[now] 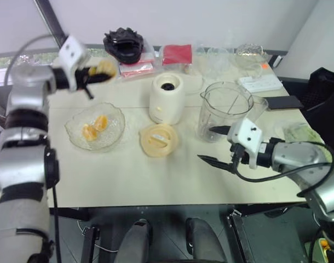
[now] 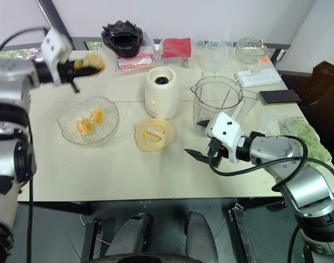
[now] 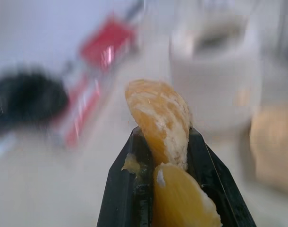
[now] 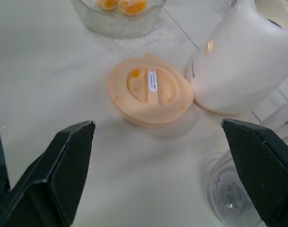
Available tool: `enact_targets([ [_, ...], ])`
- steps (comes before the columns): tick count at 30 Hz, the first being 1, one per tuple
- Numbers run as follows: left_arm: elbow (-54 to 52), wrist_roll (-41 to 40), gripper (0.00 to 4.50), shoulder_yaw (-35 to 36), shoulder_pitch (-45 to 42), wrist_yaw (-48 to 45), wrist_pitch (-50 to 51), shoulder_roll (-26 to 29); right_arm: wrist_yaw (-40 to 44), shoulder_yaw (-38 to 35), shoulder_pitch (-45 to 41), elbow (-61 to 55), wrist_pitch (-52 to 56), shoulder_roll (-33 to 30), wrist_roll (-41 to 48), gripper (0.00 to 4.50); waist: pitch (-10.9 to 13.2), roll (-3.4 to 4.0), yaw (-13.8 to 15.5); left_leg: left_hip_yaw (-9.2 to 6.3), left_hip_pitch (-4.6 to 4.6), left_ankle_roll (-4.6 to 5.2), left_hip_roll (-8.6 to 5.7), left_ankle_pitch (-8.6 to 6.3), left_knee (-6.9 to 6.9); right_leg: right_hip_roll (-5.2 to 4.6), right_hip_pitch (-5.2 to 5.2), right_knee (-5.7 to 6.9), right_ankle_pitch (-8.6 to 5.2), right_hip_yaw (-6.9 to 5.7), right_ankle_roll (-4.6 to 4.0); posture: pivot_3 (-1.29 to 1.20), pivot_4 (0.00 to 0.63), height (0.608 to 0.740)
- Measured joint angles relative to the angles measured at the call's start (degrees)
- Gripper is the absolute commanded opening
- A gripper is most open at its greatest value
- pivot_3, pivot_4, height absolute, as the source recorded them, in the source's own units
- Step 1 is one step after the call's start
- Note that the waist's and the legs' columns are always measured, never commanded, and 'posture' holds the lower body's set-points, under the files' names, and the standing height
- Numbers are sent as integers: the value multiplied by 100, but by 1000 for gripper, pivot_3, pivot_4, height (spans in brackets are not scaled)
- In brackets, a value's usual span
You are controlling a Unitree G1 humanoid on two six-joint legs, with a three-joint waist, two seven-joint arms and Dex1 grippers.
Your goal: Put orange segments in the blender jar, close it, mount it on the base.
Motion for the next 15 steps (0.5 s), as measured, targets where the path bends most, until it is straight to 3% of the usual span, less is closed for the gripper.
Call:
enact_targets([
  [6, 716, -114, 662, -29, -1380, -56, -352, -1508, -803, -120, 835, -642, 139, 418, -256, 4500, 0, 0, -60, 9, 4, 1, 1, -1, -5, 0, -1, -3, 0, 4, 2, 0, 150, 740],
  [13, 1501, -29, 662, -66, -1870, 101, -767, -2441, -1600, -394, 1564, -1443, 538, 715, -493, 4500, 0, 5, -58, 12, 11, 2, 5, 0, -8, 2, 0, 0, -1, 6, 3, 0, 150, 740],
  [15, 1661, 156, 662, -221, -1897, 224, -875, -2870, -1776, -620, 2112, -1818, 632, 824, -554, 4500, 0, 4, 7, 4, 6, 2, -1, 0, -2, 1, 8, -3, -7, 5, 12, 0, 150, 740],
])
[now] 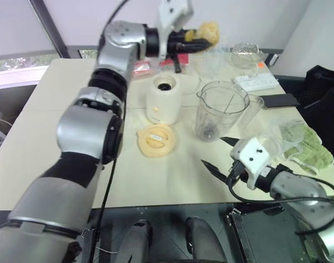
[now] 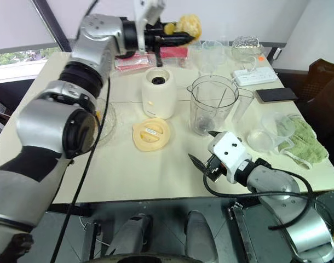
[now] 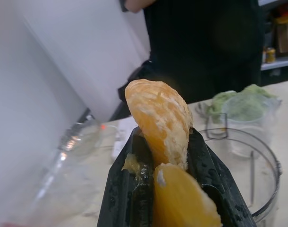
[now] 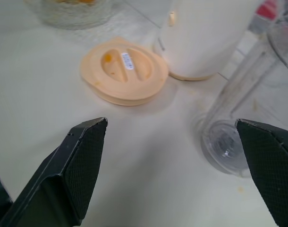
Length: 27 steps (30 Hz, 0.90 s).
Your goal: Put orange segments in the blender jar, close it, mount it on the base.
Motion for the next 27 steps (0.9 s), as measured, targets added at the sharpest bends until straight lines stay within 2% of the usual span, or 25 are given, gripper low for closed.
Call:
enact_targets([
  [2, 112, 203, 662, -160, 20, 104, -81, -340, -123, -227, 510, -275, 29, 42, -87, 4500, 0, -1, 55, 4, -5, 0, -5, 0, 1, -4, 0, -9, -1, 3, 2, 0, 150, 740],
  [9, 245, 734, 662, -459, 134, 453, -303, -841, -875, -309, 1153, -380, -388, 190, -156, 4500, 0, 1, -37, 12, 8, 1, 0, -1, -5, -2, 0, -3, -17, 11, 27, 0, 150, 740],
  [16, 313, 1296, 662, -800, 372, 1134, -430, -969, -1703, -67, 1864, -385, -1138, 125, -88, 4500, 0, 1, -22, 12, 7, 1, -1, -1, -4, -2, 2, -4, -17, 11, 28, 0, 150, 740],
  [19, 399, 1484, 1466, -904, 493, 1339, -425, -1018, -1972, -44, 2017, -385, -1325, -45, -27, 4500, 1, 0, -26, 12, 6, 1, -2, -1, -3, -3, 2, -5, -17, 11, 28, 0, 150, 740],
  [24, 426, 1535, 4070, -843, 513, 1526, -427, -1039, -2350, 13, 2111, -385, -1531, -450, 265, 4500, 0, 0, -24, 11, 6, 1, -2, -1, -3, -3, 3, -6, -17, 11, 28, 0, 150, 740],
  [25, 424, 1531, 4471, -825, 513, 1564, -433, -1039, -2414, 13, 2119, -385, -1546, -535, 334, 4500, 0, 0, -21, 11, 7, 1, -2, -1, -3, -3, 4, -6, -17, 11, 28, 0, 150, 740],
  [27, 424, 1527, 4471, -781, 513, 1618, -438, -1040, -2539, 8, 2124, -385, -1571, -720, 480, 4500, 0, 0, -14, 11, 7, 1, -2, -1, -3, -3, 5, -6, -17, 11, 28, 0, 150, 740],
])
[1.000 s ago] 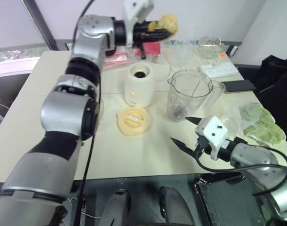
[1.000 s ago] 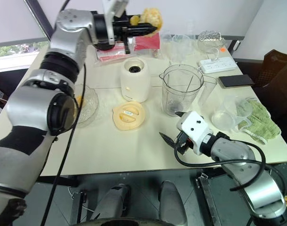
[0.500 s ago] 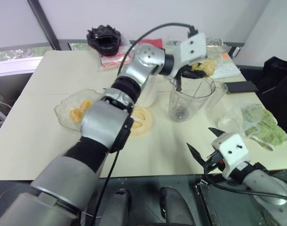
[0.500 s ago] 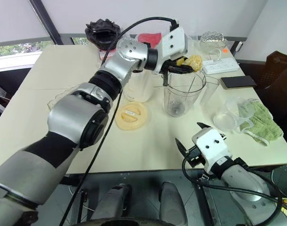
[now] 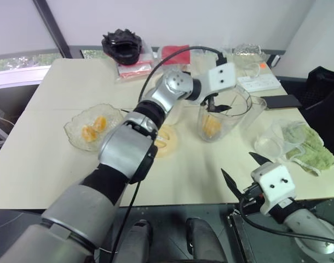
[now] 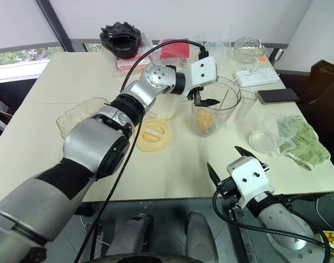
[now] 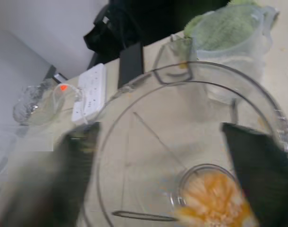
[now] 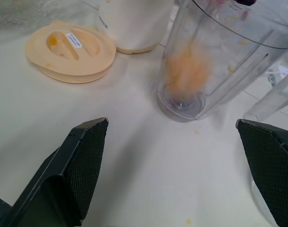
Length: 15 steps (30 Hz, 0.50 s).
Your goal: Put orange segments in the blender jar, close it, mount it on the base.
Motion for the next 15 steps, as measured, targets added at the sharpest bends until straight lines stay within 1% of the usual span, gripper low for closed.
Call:
enact_targets([
  [5, 0, -140, 4471, 282, -1, 164, 10, -2, -209, -142, 48, 0, -28, -429, 431, 4500, 1, -1, -6, 0, 0, 0, 0, 0, 0, 0, 0, -1, 0, 0, 0, 0, 150, 740],
  [9, 0, -424, 4471, 667, -66, 337, 46, 75, -277, -351, 8, -1, 43, -655, 790, 4500, 1, -2, -8, 0, 0, 0, 0, 0, 0, 0, 0, -1, 0, 0, 0, 0, 150, 740],
  [13, -31, -685, 4471, 978, -219, 172, 46, 278, -223, -708, 97, -7, 140, -656, 1016, 4500, 1, -2, -2, 0, -1, 0, 0, 0, 0, 0, 2, -2, 2, 0, -4, 0, 150, 740],
  [15, -89, -876, 4471, 1129, -219, -163, 53, 423, -175, -877, 111, -15, 306, -498, 1058, 4500, 1, -2, -10, 0, 0, 0, 0, 0, 0, 0, 2, -1, 13, 0, -22, 0, 150, 740],
])
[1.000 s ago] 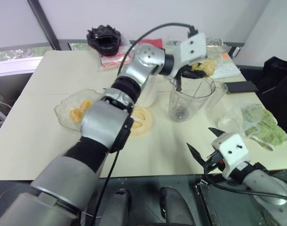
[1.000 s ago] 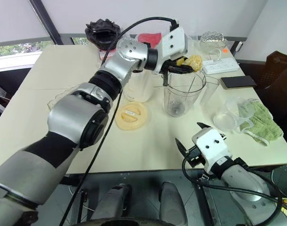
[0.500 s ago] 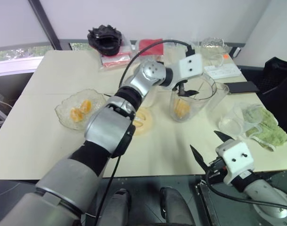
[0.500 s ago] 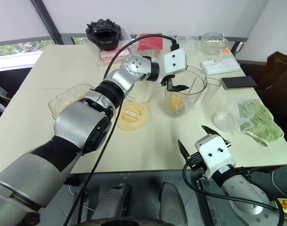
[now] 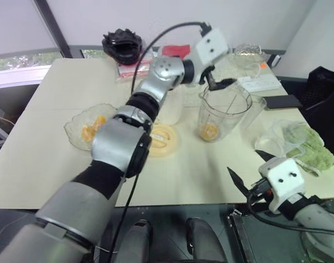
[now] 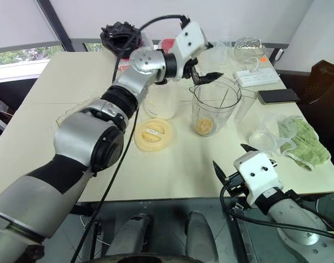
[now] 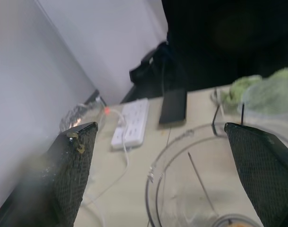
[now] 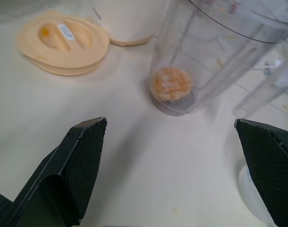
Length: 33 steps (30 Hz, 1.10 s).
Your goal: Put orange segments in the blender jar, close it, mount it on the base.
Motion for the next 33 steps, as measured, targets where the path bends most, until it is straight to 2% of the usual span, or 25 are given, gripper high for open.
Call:
enact_targets([
  [4, -189, -322, 4471, 199, 155, -940, -2, 438, 92, -199, -18, 1, 415, 423, -57, 4500, -2, 4, -19, 1, 5, 0, 0, 0, -1, 0, 0, 3, 1, 0, -3, 0, 150, 740],
  [8, -562, -439, 4471, 153, 1039, -1925, -157, 1240, -35, -290, -311, 369, 822, 904, -325, 4500, -10, 16, -71, 10, 28, 0, 10, 0, -11, 4, 7, 9, 7, 6, -13, 0, 150, 740],
  [12, -913, -508, 4471, 101, 1868, -2226, -67, 1661, 3, -483, -493, 859, 913, 1251, -586, 4500, -6, 10, 33, -3, 9, 1, 6, 1, 4, 6, 7, 7, 8, 2, -13, 0, 150, 740],
  [15, -1822, -695, 4471, 79, 2482, -2362, 174, 1806, 81, -686, -660, 1205, 882, 1512, -731, 4500, -7, 10, 72, -2, 5, 0, 0, 1, 7, 1, 8, 4, 8, 4, -13, 0, 150, 740],
  [19, -4124, -1135, 4471, -30, 4111, -2283, 1203, 1829, 64, -803, -1220, 2006, 828, 1904, -987, 4500, -17, 23, 0, 0, 18, 0, 4, 1, -6, 0, 9, 8, 9, 11, -14, 0, 150, 740],
  [22, -5430, -1308, 4471, -332, 5207, -1977, 2009, 1655, 39, -815, -1563, 2607, 713, 2155, -1205, 4500, -15, 25, -14, -4, 20, 0, 9, 1, -6, 7, 4, 15, 11, 9, -19, 0, 150, 740],
  [26, -6553, -1320, 4471, -537, 5681, -1420, 2439, 1654, -18, -851, -1978, 3251, 586, 2453, -1393, 4500, -19, 31, -9, -2, 28, -2, 10, 3, -5, 8, 10, 15, 16, 9, -27, 0, 150, 740],
  [29, -7254, -1455, 4471, -591, 6084, -1056, 2809, 1575, -168, -983, -2439, 3850, 416, 2684, -1488, 4500, -30, 52, -28, 11, 68, -2, 9, 2, -15, 4, 46, 8, 14, 16, -26, 0, 150, 740],
  [33, -7620, -1554, 4471, -808, 6386, -857, 3034, 1598, -195, -1094, -2735, 4306, 234, 2707, -1635, 4500, -30, 53, -24, 9, 92, -1, 10, 2, -23, 6, 66, 6, 10, 17, -25, 0, 150, 740],
])
